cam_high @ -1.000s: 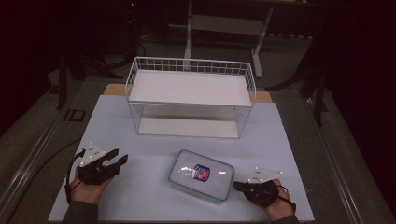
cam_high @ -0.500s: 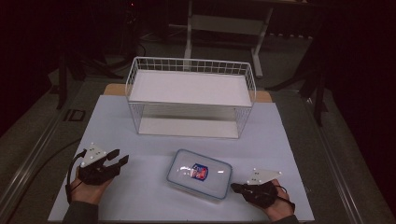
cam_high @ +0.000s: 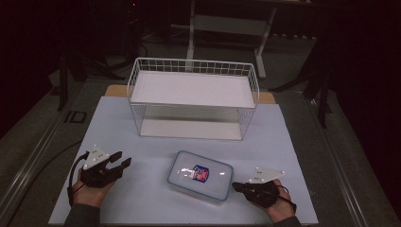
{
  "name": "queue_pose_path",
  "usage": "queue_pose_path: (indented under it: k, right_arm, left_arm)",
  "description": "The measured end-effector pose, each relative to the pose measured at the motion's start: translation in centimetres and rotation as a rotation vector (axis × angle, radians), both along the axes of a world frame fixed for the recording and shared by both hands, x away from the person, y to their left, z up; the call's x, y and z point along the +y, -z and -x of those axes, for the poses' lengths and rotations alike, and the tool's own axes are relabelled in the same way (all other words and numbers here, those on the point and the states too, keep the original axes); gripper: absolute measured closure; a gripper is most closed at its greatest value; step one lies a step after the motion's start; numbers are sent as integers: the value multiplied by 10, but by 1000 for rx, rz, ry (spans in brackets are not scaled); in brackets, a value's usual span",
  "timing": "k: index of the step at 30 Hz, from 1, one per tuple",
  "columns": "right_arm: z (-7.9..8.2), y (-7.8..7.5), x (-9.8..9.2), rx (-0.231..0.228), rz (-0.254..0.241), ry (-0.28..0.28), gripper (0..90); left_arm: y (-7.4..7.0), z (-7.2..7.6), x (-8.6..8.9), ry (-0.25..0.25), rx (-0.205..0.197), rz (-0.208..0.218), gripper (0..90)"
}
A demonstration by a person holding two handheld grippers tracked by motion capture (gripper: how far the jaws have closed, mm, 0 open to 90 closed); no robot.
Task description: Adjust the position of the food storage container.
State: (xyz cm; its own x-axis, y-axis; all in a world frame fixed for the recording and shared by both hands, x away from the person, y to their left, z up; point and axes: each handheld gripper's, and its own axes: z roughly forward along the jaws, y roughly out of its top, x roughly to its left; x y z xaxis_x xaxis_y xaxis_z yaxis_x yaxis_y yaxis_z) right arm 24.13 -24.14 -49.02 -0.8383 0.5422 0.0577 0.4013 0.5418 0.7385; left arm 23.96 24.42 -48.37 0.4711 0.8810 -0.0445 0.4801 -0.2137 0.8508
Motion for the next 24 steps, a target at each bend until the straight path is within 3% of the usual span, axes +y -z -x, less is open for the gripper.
queue_pose_path:
  k: [24]
  right_arm:
    - [-46, -2, 49, -18, 47, 68, 895]
  left_arm:
    - [1, -1, -4, 32, 11, 7, 553]
